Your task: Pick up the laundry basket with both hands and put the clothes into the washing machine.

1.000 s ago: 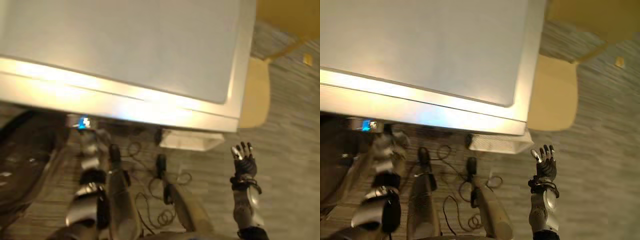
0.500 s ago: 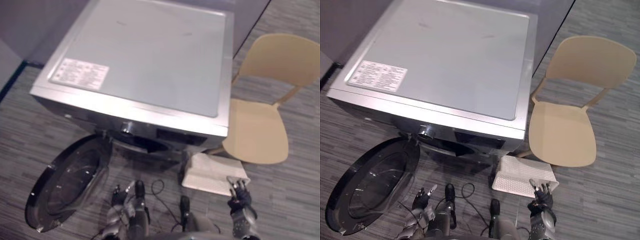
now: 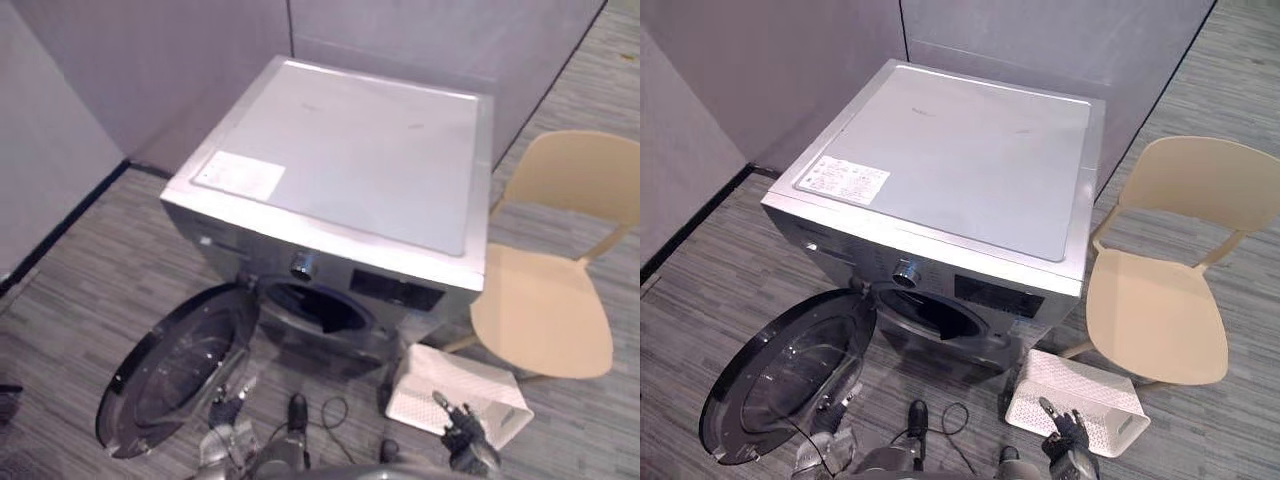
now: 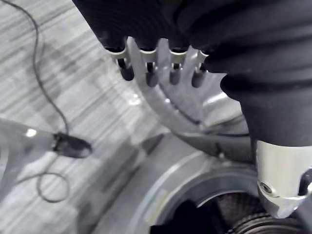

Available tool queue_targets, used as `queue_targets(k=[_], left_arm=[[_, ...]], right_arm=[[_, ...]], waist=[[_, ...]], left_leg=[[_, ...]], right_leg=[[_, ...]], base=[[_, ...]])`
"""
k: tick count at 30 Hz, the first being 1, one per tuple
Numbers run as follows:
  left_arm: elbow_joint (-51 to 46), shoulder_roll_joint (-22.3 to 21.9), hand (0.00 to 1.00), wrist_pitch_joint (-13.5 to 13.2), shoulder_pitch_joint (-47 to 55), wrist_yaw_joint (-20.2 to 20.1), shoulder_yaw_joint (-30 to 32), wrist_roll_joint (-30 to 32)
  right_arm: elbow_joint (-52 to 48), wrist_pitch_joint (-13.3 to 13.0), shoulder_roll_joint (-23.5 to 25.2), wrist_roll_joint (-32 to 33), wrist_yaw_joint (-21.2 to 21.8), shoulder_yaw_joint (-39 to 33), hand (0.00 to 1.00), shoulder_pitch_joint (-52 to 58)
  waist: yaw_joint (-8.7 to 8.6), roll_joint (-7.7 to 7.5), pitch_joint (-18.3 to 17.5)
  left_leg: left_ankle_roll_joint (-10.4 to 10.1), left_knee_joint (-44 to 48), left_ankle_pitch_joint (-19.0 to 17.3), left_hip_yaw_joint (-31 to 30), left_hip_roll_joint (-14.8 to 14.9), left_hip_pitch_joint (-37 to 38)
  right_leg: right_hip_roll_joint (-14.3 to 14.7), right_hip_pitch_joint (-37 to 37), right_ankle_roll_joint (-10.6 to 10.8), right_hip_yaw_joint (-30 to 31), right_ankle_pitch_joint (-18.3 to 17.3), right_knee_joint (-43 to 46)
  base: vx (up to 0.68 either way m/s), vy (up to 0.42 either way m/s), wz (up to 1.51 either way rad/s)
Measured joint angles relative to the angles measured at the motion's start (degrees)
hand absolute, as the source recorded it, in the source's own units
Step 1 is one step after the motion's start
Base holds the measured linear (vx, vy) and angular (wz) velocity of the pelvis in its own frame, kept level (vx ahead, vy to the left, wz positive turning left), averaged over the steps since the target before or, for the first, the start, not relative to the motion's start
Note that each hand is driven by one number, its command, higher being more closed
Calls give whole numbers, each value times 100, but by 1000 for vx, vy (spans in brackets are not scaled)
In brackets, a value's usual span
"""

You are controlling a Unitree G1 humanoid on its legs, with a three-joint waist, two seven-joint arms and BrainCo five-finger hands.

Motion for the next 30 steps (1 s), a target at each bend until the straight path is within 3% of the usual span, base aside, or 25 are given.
queue_targets(k=[3,6,8,10,11,12,13,14,16,17,18,20,22,24,27,28,30], left_arm=[[-629,-48,0,-115,31,78,-5,-241],[-1491,-222,0,-311,-48,170,-59,-390],[-2077,-248,0,-332,64,199,-60,-405],[-2545,-279,0,-381,155,186,-62,-416],[-2753,-301,0,-403,154,179,-65,-418],[-2969,-320,0,-451,114,180,-128,-417],[-3079,-319,0,-451,116,187,-187,-419],[-3373,-345,0,-455,146,184,-333,-416],[-3746,-443,0,-502,150,179,-542,-405],[-3854,-440,0,-507,79,170,-683,-402],[-3947,-379,0,-497,-24,163,-836,-397],[-4213,-260,0,-493,3,164,-1057,-372],[-4579,-196,0,-489,58,157,-1222,-352],[-5105,-154,0,-510,46,163,-1314,-184],[-5388,24,0,-594,1,183,-1367,-72],[-5469,92,0,-617,2,232,-1361,45],[-5466,223,0,-594,25,335,-1351,113]], right_arm=[[66,-21,-87,-174,-33,99,0,-238],[82,-65,-341,-435,-205,182,0,-366],[80,-65,-407,-471,-228,205,0,-384],[68,-79,-469,-504,-254,174,0,-435],[65,-100,-423,-521,-280,113,0,-457],[58,-125,-429,-545,-340,19,0,-516],[71,-130,-458,-548,-346,28,0,-538],[71,-136,-541,-548,-347,41,0,-552],[82,-129,-661,-547,-350,127,0,-571],[88,-128,-640,-546,-367,162,0,-614],[126,-116,-561,-548,-409,220,0,-661],[245,-106,-353,-545,-459,306,0,-797],[327,-109,-215,-532,-467,334,0,-979],[342,-140,-137,-77,-453,587,0,-1173],[341,-163,-50,56,-450,794,0,-1274],[333,-178,43,115,-454,798,0,-1351],[325,-192,148,144,-453,1011,0,-1302]], waist=[[-88,144,82],[-108,434,126],[-92,404,151],[-115,378,162],[-130,150,196],[-184,-10,244],[-235,-51,235],[-256,-27,219],[-229,204,159],[-246,252,151],[-237,188,158],[-198,64,167],[-72,80,161],[129,203,123],[238,180,87],[274,162,79],[382,148,78]], left_leg=[[18,127,64,-297,-12,-78],[-111,113,250,-771,-86,-253],[-82,43,208,-895,-109,-191],[-191,-21,-92,-880,-146,-168],[-163,54,-316,-820,-246,-201],[-56,545,-319,-657,-419,-338],[-17,850,-348,-577,-445,-419],[-37,1481,-384,-577,-313,-543],[-292,1534,-694,-837,-61,-409],[-202,1271,-842,-896,-91,-304],[-192,1200,-763,-904,-195,-261],[-50,1465,-862,-895,-287,-412],[98,2103,-1187,-801,-270,-731],[246,3008,-1762,-594,-151,-1311],[420,3357,-1953,-391,-162,-1694],[481,3484,-1990,-188,-95,-1949],[570,3605,-2044,-88,-32,-2049]], right_leg=[[7,13,-99,-259,-159,253],[-62,-38,-199,-846,-472,794],[-162,-22,-267,-1094,-652,1098],[-281,59,-291,-1322,-731,1229],[-513,48,-322,-1448,-746,1223],[-835,34,-326,-1582,-749,1316],[-958,34,-323,-1622,-753,1324],[-1045,27,-316,-1694,-754,1346],[-1002,-32,-290,-1674,-766,1467],[-1024,-60,-230,-1639,-732,1506],[-1078,-28,-37,-1477,-589,1361],[-1041,126,96,-1320,-346,926],[-930,243,204,-1155,-13,427],[-765,234,330,-880,378,-93],[-733,61,128,-661,596,-477],[-711,-136,-123,-478,772,-651],[-627,-254,-351,-192,1016,-746]], base=[[-5,-65,50],[-52,-65,87],[-72,-86,75],[-83,-82,71],[-28,-11,81],[-8,-5,82],[3,-9,80],[-4,52,46],[-2,174,22],[23,271,22],[19,176,20],[18,237,3],[-21,281,-34],[-95,310,-59],[-83,273,-38],[-40,216,-40],[-34,236,-48]])
